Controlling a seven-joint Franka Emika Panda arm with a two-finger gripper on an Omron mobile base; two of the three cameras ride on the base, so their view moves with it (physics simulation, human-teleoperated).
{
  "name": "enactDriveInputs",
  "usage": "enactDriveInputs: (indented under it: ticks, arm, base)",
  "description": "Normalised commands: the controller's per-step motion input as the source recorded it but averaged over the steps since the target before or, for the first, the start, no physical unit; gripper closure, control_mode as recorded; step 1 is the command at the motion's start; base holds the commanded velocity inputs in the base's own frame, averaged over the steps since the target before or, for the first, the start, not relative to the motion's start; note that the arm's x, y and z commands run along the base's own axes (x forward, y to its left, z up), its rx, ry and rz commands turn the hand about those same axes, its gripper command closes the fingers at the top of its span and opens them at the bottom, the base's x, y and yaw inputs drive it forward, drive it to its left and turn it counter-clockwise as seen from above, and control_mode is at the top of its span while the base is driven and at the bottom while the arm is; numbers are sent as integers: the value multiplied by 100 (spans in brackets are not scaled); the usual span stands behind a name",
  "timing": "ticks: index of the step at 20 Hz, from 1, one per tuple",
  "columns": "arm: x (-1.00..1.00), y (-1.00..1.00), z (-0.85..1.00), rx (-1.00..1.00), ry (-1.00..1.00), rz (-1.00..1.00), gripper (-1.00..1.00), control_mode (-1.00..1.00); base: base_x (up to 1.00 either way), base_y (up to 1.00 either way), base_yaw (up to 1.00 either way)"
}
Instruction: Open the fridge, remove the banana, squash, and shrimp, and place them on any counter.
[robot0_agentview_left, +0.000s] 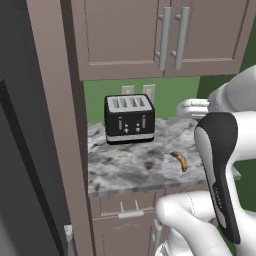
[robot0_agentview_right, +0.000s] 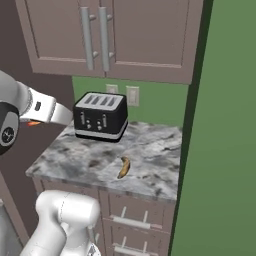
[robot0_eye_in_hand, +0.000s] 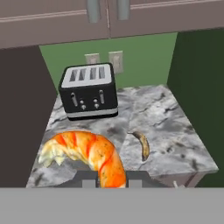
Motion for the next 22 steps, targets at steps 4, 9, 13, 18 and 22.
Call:
enactDriveInputs:
  ticks: [4, 9, 13, 18, 22]
  arm:
    - [0, 0, 0, 0, 0, 0, 100, 100]
    - [12, -7, -50, 1, 0, 9, 100, -100]
    - [39, -6, -52, 1, 0, 8, 100, -100]
    - [53, 0, -40, 0, 5, 1, 100, -100]
    - [67, 0, -40, 0, 11, 0, 100, -100]
  base:
    - [17, -5, 6]
    - [0, 0, 0]
    - [0, 0, 0]
    - [0, 0, 0]
    - [0, 0, 0]
